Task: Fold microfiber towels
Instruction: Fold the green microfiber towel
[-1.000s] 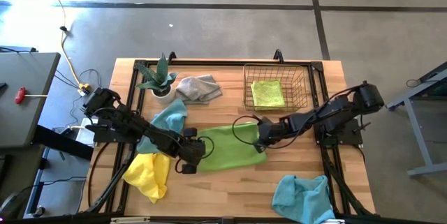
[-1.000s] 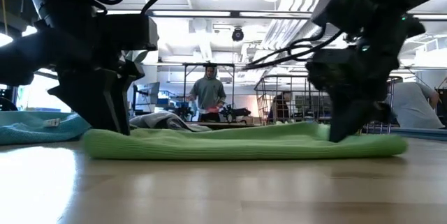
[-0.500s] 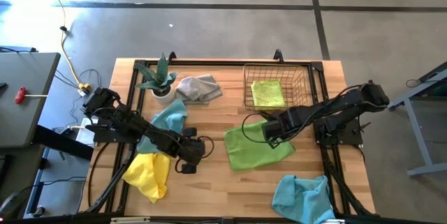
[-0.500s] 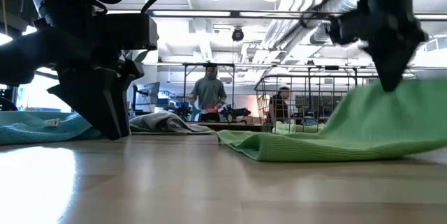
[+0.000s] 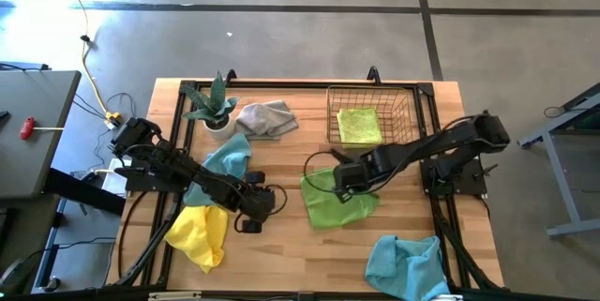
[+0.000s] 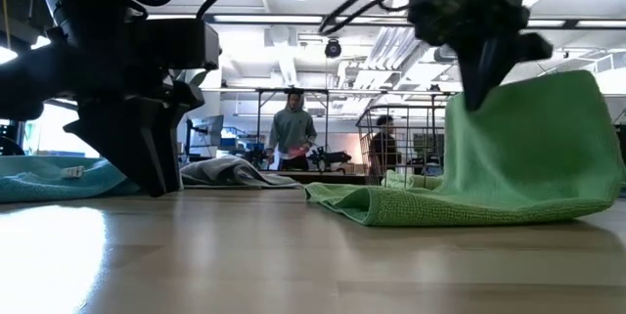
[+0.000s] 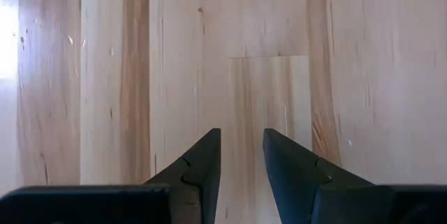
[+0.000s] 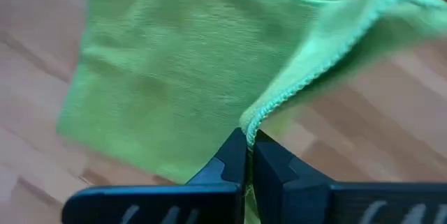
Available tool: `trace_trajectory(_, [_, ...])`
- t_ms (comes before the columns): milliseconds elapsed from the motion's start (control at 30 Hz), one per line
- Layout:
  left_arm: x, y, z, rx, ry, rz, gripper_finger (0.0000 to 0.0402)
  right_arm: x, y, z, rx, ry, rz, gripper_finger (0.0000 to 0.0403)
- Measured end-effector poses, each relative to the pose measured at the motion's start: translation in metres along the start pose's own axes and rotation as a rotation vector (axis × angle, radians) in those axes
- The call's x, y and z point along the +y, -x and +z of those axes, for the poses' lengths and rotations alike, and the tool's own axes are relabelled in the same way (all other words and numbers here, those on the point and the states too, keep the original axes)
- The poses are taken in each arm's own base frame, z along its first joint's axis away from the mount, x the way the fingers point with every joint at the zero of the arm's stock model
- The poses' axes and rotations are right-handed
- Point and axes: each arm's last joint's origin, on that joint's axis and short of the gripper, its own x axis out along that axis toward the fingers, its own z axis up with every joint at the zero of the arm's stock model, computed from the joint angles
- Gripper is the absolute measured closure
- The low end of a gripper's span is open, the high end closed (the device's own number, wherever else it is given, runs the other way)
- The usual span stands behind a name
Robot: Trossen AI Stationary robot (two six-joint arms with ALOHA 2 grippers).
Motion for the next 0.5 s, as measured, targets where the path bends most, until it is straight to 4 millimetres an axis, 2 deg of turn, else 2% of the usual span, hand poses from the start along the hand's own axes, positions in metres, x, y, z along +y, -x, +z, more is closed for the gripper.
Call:
trace_trajectory(167, [0.0, 0.0, 0.0, 0.0, -0.06, 0.0, 0.0303, 0.019, -0.023, 0.004, 0.018, -0.003, 0.079, 0.0403])
trace_trajectory(500, [0.0, 0.0, 0.0, -0.004, -0.116, -0.001, 0.0303, 0.056, -0.038, 0.018, -0.003, 0.028, 0.126, 0.0403])
